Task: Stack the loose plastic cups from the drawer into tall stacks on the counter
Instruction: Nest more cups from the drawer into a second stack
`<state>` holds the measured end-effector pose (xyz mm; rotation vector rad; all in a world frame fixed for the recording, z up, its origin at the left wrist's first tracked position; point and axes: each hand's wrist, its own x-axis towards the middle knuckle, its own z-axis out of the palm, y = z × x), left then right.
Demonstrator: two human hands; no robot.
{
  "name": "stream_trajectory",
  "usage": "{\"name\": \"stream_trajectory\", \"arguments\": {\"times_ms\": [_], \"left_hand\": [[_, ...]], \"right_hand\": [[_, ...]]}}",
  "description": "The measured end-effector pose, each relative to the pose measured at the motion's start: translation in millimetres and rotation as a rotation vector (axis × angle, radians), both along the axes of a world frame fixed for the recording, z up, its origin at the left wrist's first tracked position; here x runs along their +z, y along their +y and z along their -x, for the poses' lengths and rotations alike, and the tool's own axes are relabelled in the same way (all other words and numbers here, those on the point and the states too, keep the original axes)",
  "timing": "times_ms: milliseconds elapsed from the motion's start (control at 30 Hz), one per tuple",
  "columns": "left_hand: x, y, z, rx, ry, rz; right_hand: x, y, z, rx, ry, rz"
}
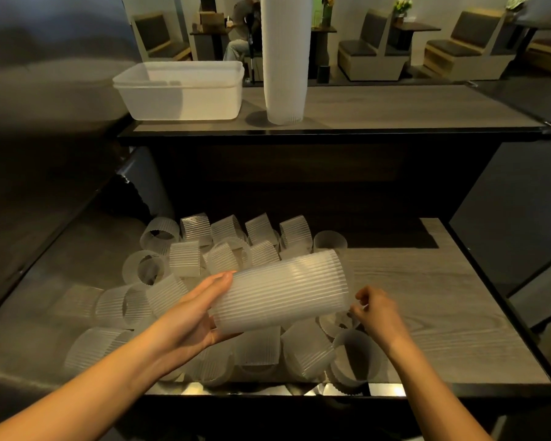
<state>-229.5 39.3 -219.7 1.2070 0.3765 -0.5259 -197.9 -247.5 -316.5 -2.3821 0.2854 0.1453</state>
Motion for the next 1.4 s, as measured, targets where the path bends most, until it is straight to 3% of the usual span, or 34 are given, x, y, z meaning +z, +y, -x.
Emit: {"name": "stream_trajectory", "arguments": {"times_ms": [367, 600, 900, 1167, 1400], "left_hand": [[2, 2, 1, 0.012, -0.010, 0.015], [1, 5, 1, 0.010, -0.010, 0.019], [-1, 5, -1, 0.004, -0.009, 0.025], [2, 0, 0, 0.001, -0.008, 0.024], [1, 5, 1, 0.008, -0.010, 0.013]], "right_hand": [[-12, -2, -9, -0.020, -0.044, 0.089], [-15, -3, -12, -0.094, -0.038, -0.035], [13, -24, -15, -0.225, -0.175, -0.226], [4, -20, -12, -0.123, -0.113, -0.067], [5, -18, -12, -0.126, -0.060, -0.046]]}}
